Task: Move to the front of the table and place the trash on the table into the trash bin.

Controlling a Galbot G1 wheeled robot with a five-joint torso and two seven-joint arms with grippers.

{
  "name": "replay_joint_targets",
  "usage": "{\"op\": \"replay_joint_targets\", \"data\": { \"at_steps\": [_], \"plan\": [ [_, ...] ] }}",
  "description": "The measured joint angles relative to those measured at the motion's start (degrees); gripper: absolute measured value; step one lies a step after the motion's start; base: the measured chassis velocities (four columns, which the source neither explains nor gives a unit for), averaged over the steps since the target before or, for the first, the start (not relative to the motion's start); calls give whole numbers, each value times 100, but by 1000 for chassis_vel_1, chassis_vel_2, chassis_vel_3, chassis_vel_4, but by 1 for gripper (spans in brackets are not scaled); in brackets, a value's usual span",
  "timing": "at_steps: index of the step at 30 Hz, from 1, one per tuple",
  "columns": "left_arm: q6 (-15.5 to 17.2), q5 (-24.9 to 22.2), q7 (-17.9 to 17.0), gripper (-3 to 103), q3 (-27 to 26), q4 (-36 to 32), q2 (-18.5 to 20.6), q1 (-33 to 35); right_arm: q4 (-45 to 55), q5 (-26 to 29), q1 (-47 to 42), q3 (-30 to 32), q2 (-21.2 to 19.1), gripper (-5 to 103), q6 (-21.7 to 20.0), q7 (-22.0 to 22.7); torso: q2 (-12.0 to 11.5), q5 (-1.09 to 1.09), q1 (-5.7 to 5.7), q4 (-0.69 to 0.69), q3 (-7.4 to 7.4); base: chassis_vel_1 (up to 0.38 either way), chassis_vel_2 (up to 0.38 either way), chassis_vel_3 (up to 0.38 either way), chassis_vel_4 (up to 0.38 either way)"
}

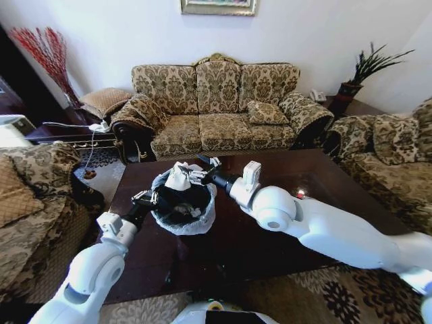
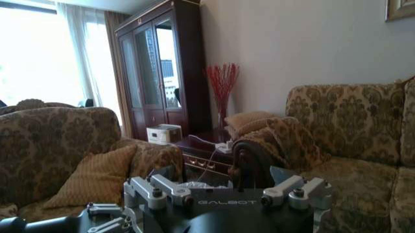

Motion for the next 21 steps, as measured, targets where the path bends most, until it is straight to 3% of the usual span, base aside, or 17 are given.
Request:
{"op": "replay_joint_targets", "data": {
  "at_steps": [3,12,16,19,21],
  "plan": [
    [-6,-6,1,3,-14,-16,14,0,-28,-33,6,-99,34,100,0,0,0,0,0,0,0,0,0,0,0],
    [-14,-9,1,3,-18,-29,-4,9,-182,-186,-76,97,13,100,80,142,0,0,0,2,0,0,0,0,0],
    [-18,-10,-7,3,-60,8,-15,7,-117,-335,-355,521,-387,100,192,584,0,1,0,0,0,0,0,0,0],
    [-35,-14,-17,3,-81,19,-22,18,-203,-943,-1239,1153,-958,100,409,998,0,2,1,0,0,0,0,0,0],
    [-39,-17,-17,3,-85,12,-20,19,-253,-1132,-1587,1432,-1050,100,428,1013,0,1,1,-1,-1,0,0,0,0]
  ]
}}
